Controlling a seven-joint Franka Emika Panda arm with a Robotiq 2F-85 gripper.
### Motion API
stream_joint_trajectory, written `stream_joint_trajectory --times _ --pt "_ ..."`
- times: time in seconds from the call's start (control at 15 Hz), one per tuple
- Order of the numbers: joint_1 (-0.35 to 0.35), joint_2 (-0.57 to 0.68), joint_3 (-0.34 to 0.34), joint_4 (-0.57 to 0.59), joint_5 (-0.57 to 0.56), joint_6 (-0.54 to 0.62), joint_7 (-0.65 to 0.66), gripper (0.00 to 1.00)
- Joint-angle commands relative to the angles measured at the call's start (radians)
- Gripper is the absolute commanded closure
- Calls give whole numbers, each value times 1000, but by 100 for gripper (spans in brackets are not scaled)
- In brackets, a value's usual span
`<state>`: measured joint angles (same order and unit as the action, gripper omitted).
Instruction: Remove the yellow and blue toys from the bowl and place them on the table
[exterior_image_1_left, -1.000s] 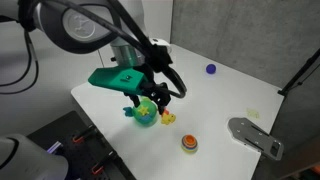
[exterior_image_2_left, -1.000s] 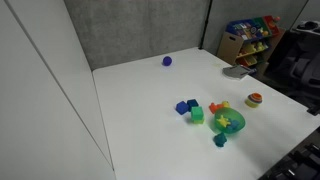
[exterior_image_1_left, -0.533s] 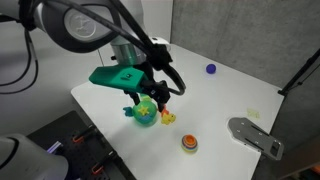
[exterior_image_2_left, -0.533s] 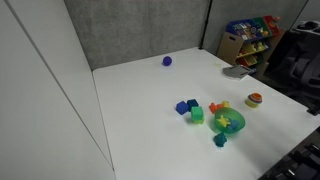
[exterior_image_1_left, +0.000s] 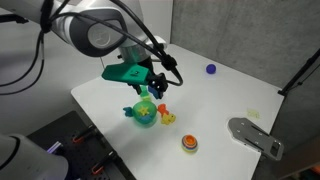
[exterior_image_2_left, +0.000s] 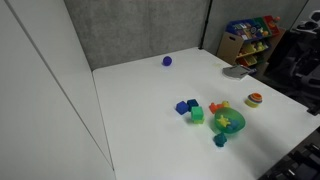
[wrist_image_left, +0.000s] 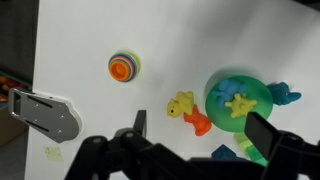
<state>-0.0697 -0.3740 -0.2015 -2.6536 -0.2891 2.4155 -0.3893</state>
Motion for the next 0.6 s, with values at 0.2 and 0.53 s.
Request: stream_joint_trajectory --times 0.2,0.53 --pt "71 197 -8 73 207 147 -107 0" --pt "97 335 15 127 416 196 -223 0"
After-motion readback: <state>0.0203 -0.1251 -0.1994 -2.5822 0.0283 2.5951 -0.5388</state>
